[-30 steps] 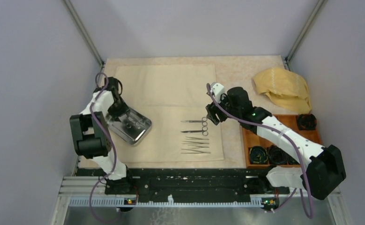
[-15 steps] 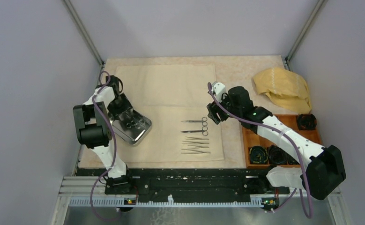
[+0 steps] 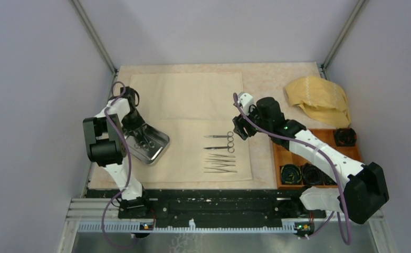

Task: Open and lay out the surgical kit
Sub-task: Pick up the medical item from the container.

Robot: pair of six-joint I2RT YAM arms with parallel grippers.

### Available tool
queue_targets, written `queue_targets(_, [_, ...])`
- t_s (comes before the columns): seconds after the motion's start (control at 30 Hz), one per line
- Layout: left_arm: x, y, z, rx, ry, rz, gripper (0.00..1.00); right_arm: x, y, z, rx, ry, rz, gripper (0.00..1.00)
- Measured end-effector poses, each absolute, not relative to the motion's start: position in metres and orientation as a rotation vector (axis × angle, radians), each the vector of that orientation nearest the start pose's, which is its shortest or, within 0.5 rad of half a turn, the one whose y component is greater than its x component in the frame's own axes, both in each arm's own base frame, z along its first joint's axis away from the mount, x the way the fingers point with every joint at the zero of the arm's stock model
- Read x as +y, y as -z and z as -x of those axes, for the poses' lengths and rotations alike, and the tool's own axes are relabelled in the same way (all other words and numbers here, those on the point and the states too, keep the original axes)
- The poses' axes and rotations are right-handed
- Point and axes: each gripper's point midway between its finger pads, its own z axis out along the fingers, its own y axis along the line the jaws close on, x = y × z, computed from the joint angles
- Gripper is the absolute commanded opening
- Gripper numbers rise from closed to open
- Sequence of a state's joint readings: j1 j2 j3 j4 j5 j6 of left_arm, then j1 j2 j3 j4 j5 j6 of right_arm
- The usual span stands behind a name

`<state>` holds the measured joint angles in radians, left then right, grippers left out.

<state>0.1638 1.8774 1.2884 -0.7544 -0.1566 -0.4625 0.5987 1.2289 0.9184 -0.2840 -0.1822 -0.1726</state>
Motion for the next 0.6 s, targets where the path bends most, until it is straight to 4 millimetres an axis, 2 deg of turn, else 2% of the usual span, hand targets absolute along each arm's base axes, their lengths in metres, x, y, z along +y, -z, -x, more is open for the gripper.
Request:
queue_targets(0.07, [0.068, -0.028, -0.344, 2.746, -0.193, 0.899, 0.48, 0.227, -0.172, -0.288, 1.985, -0.442, 0.920, 0.58])
queue_targets(0.17, [0.069, -0.031, -0.331, 2.771, -0.218, 0.877, 0.56, 0.227, -0.172, -0.287, 1.984, -0.446, 0.922, 0.58])
queue_targets(0.23, [0.069, -0.035, -0.327, 2.780, -0.224, 0.864, 0.57, 0.228, -0.172, -0.287, 1.983, -0.450, 0.923, 0.57])
queue_targets(0.33, [0.069, -0.043, -0.327, 2.763, -0.220, 0.850, 0.55, 0.229, -0.172, -0.286, 1.982, -0.459, 0.927, 0.57])
queue_targets(0.47, [0.069, -0.051, -0.327, 2.747, -0.213, 0.841, 0.48, 0.230, -0.172, -0.284, 1.983, -0.476, 0.928, 0.56])
queue_targets(0.6, [0.067, -0.052, -0.328, 2.744, -0.196, 0.845, 0.49, 0.231, -0.172, -0.284, 1.983, -0.483, 0.928, 0.56])
